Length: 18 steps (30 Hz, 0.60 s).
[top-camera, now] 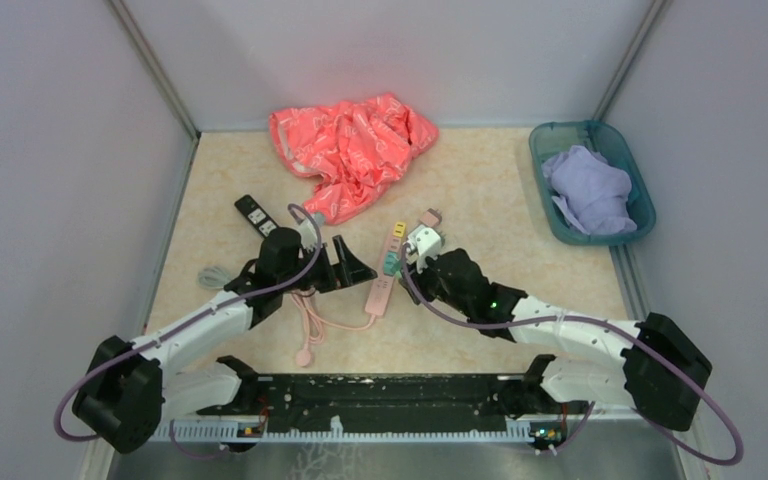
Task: Insert the plug
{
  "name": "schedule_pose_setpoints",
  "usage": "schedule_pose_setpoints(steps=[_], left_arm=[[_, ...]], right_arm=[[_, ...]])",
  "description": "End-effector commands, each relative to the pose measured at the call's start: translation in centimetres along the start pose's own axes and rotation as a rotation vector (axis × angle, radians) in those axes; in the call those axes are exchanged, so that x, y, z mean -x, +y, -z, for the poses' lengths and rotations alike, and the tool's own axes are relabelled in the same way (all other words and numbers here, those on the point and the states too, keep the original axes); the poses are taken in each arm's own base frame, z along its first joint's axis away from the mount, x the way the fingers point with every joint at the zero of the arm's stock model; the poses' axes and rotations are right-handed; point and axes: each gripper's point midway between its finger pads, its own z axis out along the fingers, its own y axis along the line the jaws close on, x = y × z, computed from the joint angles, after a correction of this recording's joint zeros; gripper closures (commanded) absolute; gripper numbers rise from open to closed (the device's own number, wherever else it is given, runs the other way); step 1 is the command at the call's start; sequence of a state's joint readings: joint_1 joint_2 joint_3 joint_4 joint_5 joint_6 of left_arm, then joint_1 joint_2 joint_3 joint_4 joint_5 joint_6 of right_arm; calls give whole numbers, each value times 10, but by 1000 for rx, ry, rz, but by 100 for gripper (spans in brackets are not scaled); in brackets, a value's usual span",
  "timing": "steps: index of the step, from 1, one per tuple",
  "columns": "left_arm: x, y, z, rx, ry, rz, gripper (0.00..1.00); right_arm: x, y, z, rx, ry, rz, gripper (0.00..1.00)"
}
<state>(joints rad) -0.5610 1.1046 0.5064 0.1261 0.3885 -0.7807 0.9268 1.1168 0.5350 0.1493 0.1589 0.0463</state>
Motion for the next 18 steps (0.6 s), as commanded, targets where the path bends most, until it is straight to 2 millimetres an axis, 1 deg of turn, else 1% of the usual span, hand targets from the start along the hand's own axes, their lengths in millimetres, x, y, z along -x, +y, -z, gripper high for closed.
schedule_pose_setpoints(steps=[1, 6, 13, 18], left_arm=[[10, -39, -1, -164, 19, -8, 7], [12, -51, -2, -228, 27, 14, 14], [7, -57, -6, -282, 61, 42, 21], [4, -57, -9, -299, 78, 53, 27]], right_arm=[[27, 17, 5, 77, -111, 103, 76], [36, 31, 6, 129, -165, 162, 76], [44, 41, 7, 171, -219, 192, 76], [49, 46, 7, 193, -242, 199, 76]])
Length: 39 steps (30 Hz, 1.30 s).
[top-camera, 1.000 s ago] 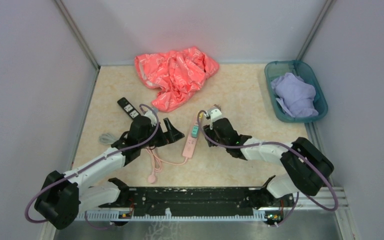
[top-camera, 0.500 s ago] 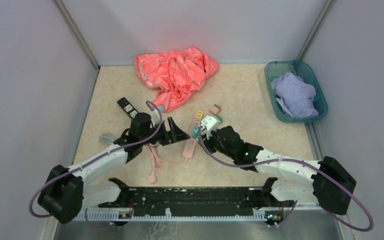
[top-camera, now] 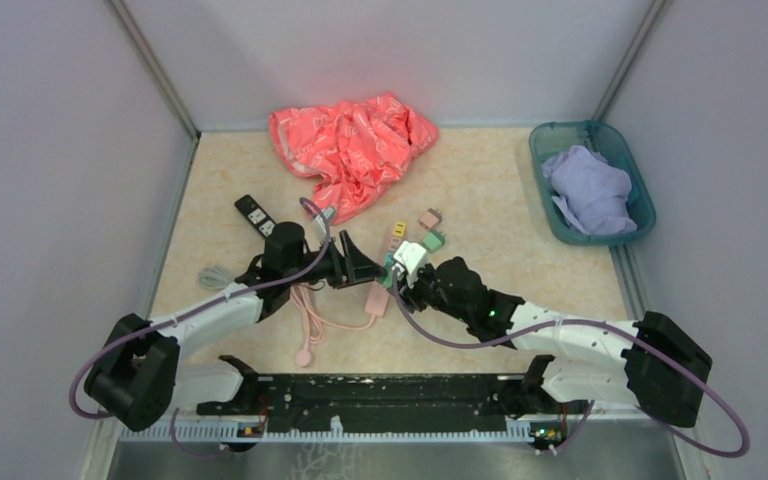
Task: Insert the plug
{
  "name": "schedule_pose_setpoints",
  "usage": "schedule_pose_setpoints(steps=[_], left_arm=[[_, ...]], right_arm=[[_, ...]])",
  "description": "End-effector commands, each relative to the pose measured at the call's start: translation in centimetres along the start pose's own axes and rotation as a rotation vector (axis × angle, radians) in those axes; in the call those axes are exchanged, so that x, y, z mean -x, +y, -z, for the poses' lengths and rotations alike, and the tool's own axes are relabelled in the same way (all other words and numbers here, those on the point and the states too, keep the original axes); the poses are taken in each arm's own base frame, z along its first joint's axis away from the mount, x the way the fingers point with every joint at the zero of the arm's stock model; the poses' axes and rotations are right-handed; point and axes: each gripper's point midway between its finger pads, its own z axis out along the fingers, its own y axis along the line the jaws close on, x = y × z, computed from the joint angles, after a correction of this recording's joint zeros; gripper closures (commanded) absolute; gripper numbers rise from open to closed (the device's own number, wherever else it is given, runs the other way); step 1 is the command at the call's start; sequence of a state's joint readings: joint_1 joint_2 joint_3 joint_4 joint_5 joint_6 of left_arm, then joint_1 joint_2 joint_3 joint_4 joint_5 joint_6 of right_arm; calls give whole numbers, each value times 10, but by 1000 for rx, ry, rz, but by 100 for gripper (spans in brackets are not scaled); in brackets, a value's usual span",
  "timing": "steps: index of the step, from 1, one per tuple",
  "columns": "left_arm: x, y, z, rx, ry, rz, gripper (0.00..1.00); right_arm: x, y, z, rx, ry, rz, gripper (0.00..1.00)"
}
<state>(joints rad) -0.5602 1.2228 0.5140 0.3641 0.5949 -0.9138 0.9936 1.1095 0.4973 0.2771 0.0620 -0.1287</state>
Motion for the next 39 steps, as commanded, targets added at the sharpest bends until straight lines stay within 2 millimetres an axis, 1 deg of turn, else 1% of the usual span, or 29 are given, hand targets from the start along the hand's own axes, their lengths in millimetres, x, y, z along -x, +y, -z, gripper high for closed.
schedule_pose_setpoints(steps=[1, 3, 7, 9, 11, 13, 14, 17, 20, 26, 30, 33, 34, 36, 39], left_arm=[[5, -18, -2, -84, 1, -21, 28], [5, -17, -3, -87, 5, -20, 33], [2, -19, -2, -101, 9, -20, 47], [2, -19, -1, -105, 9, -22, 57], [2, -21, 0, -110, 7, -28, 71], [1, -23, 2, -118, 5, -33, 82], [2, -24, 3, -121, 1, -37, 86], [3, -26, 6, -128, -14, -46, 93], [6, -28, 10, -134, -47, -62, 96], [13, -28, 18, -126, -111, -57, 97], [20, -32, 27, -149, -176, -42, 97], [25, -33, 34, -165, -231, -33, 97], [27, -34, 36, -166, -249, -32, 97], [28, -37, 39, -175, -265, -32, 97], [30, -44, 44, -208, -291, -31, 97]], right_arm=[[39, 7, 0, 32, -143, 20, 76], [42, 9, 0, 41, -156, 22, 76], [42, 12, -3, 54, -160, 26, 76], [43, 12, -4, 57, -160, 27, 76], [43, 14, -5, 62, -163, 26, 75], [43, 14, -5, 62, -164, 21, 73], [44, 14, -5, 61, -166, 17, 72], [46, 13, -5, 52, -172, -18, 65], [48, 13, -2, 44, -189, -74, 52], [55, 8, 6, 15, -228, -223, 32], [65, 6, 11, 20, -258, -363, 27], [77, 3, 18, 51, -327, -529, 23], [80, -2, 20, 55, -353, -597, 22], [85, -3, 21, 79, -383, -703, 21], [86, -1, 18, 101, -385, -812, 21]])
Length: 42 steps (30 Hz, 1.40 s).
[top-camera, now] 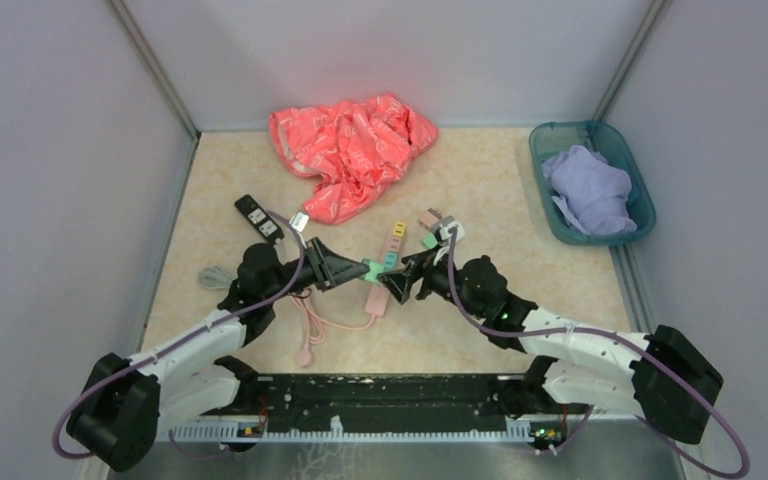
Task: Insert the plug
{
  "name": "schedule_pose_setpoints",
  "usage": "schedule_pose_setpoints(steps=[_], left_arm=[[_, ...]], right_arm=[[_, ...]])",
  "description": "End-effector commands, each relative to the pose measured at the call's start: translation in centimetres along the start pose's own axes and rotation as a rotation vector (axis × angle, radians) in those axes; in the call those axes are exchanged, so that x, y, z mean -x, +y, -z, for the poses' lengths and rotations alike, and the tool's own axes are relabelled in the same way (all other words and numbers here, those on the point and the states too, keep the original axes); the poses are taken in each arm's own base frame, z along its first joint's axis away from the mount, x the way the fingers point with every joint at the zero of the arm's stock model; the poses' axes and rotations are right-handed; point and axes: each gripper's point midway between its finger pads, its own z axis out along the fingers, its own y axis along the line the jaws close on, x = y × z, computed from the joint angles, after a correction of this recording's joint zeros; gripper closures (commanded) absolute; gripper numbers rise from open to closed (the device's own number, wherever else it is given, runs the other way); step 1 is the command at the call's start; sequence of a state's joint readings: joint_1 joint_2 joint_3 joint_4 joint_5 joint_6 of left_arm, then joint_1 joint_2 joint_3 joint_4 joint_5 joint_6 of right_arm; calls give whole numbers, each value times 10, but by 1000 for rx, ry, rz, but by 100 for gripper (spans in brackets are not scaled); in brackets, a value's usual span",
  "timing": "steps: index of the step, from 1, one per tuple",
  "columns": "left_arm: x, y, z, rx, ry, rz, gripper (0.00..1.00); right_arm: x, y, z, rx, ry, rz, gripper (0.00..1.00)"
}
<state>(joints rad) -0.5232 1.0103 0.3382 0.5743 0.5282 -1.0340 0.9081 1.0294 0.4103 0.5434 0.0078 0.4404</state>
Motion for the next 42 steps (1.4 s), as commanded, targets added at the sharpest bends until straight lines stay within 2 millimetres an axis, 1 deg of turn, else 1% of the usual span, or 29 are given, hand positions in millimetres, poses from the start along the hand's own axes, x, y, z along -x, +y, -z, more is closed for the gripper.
schedule_pose_setpoints(steps=[1, 6, 11, 18, 22, 27, 33, 37, 39, 42], left_arm=[[18, -25, 6, -96, -97, -21, 97], [18, -31, 12, -137, -126, 7, 97], [18, -37, 15, -177, -138, 20, 97], [19, -46, 18, -221, -144, 20, 97], [17, -46, 18, -225, -138, 28, 97], [15, -46, 18, -235, -126, 40, 97], [13, -46, 18, -243, -115, 40, 98], [11, -45, 18, -245, -109, 43, 98], [10, -45, 17, -245, -103, 44, 97], [8, -43, 16, -243, -90, 42, 95]], right_arm=[[28, 26, -3, 105, -102, -260, 21], [35, 37, -3, 184, -138, -377, 22], [38, 52, -8, 256, -120, -412, 25], [39, 61, -13, 317, -112, -453, 32], [39, 64, -13, 334, -114, -456, 36], [45, 67, -10, 355, -137, -469, 39], [51, 68, -12, 364, -145, -470, 42], [51, 71, -14, 379, -144, -477, 50], [51, 72, -15, 392, -144, -480, 55], [51, 73, -14, 402, -146, -487, 65]])
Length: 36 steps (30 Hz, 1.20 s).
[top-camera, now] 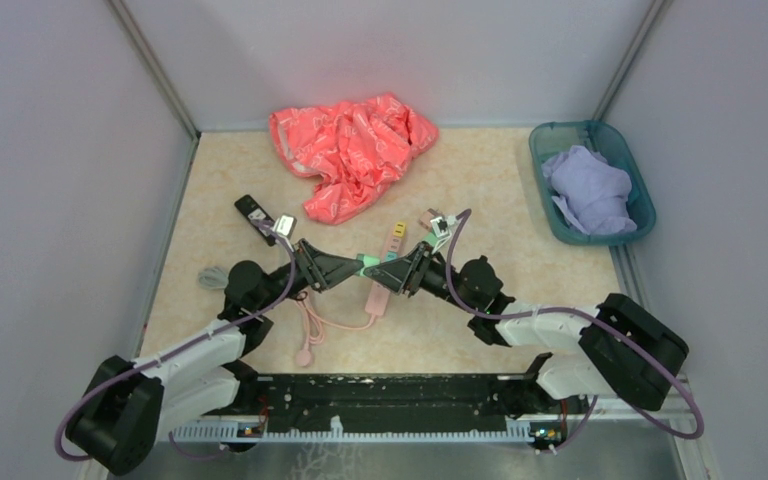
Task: Insert the plug
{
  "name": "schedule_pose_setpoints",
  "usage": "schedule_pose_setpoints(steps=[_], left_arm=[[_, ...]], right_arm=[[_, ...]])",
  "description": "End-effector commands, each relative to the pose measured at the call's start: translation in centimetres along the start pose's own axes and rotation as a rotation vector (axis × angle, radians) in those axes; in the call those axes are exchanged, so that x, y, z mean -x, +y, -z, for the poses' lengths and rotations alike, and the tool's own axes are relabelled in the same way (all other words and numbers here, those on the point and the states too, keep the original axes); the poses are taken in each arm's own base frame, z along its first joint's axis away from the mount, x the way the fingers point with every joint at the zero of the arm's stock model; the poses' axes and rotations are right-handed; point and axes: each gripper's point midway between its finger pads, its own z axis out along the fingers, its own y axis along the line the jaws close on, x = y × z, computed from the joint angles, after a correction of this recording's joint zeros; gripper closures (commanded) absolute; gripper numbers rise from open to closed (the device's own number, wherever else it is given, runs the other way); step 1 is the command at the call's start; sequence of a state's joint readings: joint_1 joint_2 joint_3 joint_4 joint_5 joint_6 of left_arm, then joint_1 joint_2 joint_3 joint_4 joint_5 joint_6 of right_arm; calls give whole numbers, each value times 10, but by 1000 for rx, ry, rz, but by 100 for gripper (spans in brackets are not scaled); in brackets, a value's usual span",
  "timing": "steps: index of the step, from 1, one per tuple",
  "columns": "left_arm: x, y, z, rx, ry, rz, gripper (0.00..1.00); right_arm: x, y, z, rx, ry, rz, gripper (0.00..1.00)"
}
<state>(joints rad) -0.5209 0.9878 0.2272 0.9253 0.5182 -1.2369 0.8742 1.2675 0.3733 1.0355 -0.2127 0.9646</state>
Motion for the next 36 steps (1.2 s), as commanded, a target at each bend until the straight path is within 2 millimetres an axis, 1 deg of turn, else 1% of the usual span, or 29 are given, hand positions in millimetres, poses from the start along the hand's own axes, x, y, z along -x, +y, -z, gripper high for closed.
schedule_pose_setpoints(steps=[1, 4, 5, 7, 9, 11, 14, 15, 19, 21, 23, 25, 28, 33, 36], left_arm=[[-3, -5, 1, -36, 19, -25, 94], [-4, 2, 2, -14, 18, -33, 88], [-4, 4, 2, -5, 17, -40, 85], [-4, 9, 3, 22, 16, -56, 76], [-4, 19, 4, 73, 17, -70, 68], [-4, 29, 6, 128, 15, -88, 59], [-4, 40, 11, 190, 10, -121, 52], [-4, 41, 13, 201, 10, -132, 47], [-5, 54, 19, 266, 20, -164, 35], [-7, 61, 21, 299, 28, -177, 30], [-8, 71, 24, 340, 40, -182, 27], [-12, 79, 25, 374, 66, -178, 26], [-19, 89, 25, 392, 110, -163, 24], [-26, 108, 26, 434, 137, -143, 24], [-29, 117, 24, 454, 158, -131, 26]], right_arm=[[23, 38, -9, 145, -64, 17, 69], [24, 40, -8, 156, -66, 24, 79], [24, 40, -7, 154, -65, 28, 84], [23, 37, -6, 137, -60, 37, 91], [23, 33, -5, 115, -56, 49, 95], [22, 29, -4, 84, -44, 61, 97], [20, 21, -4, 21, -16, 79, 100], [20, 18, -4, 3, -10, 88, 100], [20, 9, 0, -69, 6, 111, 100], [19, 3, 2, -119, 27, 119, 100], [18, -4, 3, -175, 56, 127, 100], [13, -15, 8, -251, 103, 138, 100], [13, -25, 14, -344, 138, 145, 100], [15, -38, 24, -495, 172, 185, 100], [17, -45, 28, -589, 187, 226, 100]])
